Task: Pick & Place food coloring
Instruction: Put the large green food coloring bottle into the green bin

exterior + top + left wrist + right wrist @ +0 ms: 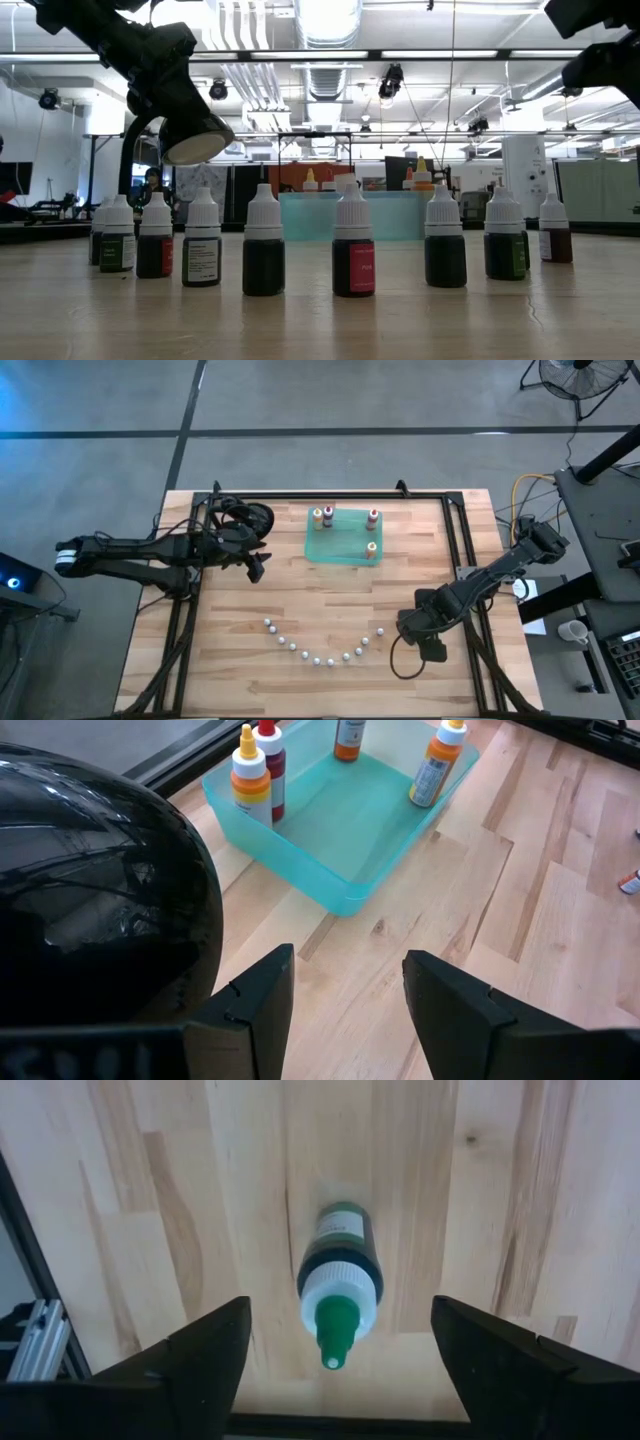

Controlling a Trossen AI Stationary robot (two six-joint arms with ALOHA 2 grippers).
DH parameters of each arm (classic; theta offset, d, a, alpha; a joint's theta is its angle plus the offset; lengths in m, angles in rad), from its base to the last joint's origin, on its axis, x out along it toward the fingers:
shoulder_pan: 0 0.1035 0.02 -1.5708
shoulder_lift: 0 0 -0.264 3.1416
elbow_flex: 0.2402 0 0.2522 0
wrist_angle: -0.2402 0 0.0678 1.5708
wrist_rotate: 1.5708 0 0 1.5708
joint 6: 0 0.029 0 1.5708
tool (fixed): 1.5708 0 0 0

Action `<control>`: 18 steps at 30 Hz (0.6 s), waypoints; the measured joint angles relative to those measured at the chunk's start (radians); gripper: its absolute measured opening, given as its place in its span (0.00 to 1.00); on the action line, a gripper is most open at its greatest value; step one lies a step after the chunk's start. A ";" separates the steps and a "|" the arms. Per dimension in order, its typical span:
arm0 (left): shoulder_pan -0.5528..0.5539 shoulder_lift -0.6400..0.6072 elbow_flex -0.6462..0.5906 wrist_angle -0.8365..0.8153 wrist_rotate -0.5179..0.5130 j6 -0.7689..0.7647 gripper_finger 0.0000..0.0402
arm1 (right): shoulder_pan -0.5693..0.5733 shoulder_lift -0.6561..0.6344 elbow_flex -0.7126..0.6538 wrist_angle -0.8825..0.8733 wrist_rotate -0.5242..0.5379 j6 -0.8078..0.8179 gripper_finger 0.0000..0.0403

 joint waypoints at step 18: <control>0.000 0.000 0.000 0.000 0.000 -0.021 0.41 | 0.001 0.000 -0.059 0.066 -0.008 0.099 0.60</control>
